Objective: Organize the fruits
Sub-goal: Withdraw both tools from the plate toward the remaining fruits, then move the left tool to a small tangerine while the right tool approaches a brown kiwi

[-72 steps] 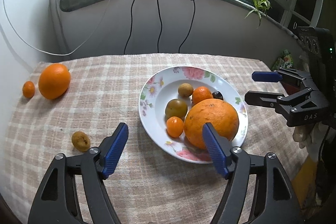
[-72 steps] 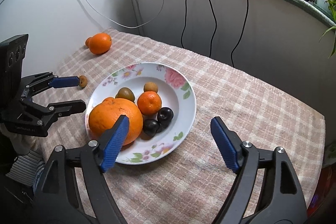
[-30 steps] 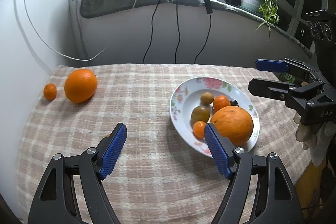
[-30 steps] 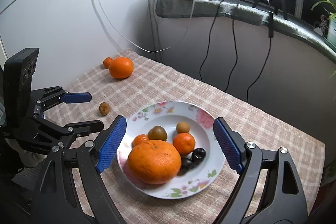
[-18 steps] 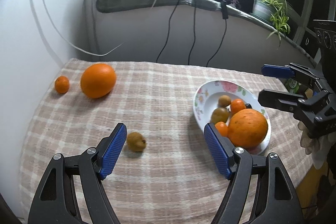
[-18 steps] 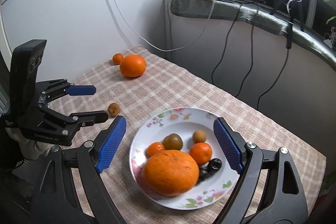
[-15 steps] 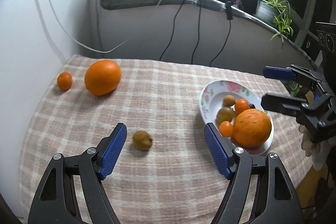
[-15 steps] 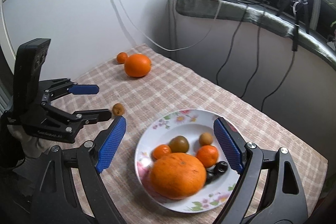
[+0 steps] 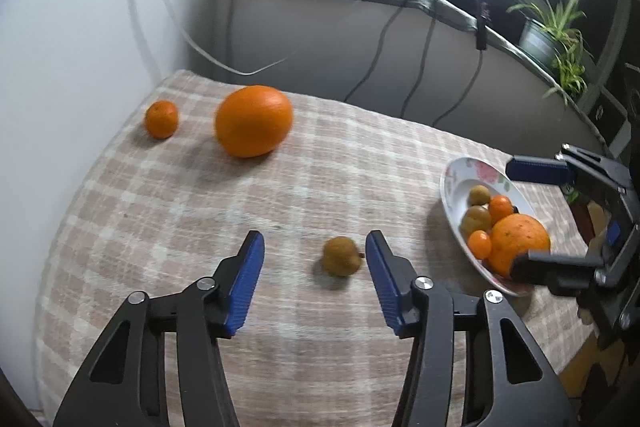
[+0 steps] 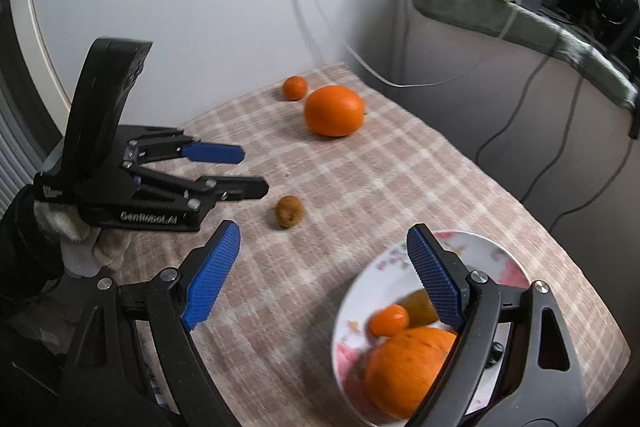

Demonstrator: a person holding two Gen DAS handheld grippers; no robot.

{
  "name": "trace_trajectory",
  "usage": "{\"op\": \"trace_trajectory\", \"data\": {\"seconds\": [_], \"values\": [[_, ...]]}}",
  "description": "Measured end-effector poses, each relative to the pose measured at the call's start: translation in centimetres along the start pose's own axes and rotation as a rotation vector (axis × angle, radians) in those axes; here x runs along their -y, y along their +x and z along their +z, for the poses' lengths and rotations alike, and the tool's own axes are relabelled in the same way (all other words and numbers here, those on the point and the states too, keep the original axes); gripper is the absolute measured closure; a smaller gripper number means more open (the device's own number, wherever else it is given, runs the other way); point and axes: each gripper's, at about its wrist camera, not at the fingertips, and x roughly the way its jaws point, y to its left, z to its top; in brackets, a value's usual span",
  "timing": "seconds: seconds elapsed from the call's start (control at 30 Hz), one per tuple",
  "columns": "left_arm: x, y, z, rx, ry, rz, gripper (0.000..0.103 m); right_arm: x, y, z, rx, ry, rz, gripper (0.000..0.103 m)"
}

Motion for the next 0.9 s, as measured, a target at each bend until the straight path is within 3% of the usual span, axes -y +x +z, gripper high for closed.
{"op": "trace_trajectory", "data": {"seconds": [0.43, 0.7, 0.9], "values": [[-5.2, -0.2, 0.8, 0.015, -0.082, 0.049, 0.059, -2.1, 3.8, 1.2, -0.075, -0.054, 0.040, 0.015], [-7.7, 0.6, 2.9, 0.032, -0.088, 0.123, 0.062, -2.6, 6.0, 1.7, -0.118, -0.061, 0.055, 0.016], [-9.1, 2.2, 4.8, 0.030, -0.069, 0.170, 0.063, -2.3, 7.4, 2.0, -0.150, -0.043, 0.059, 0.023]]}}
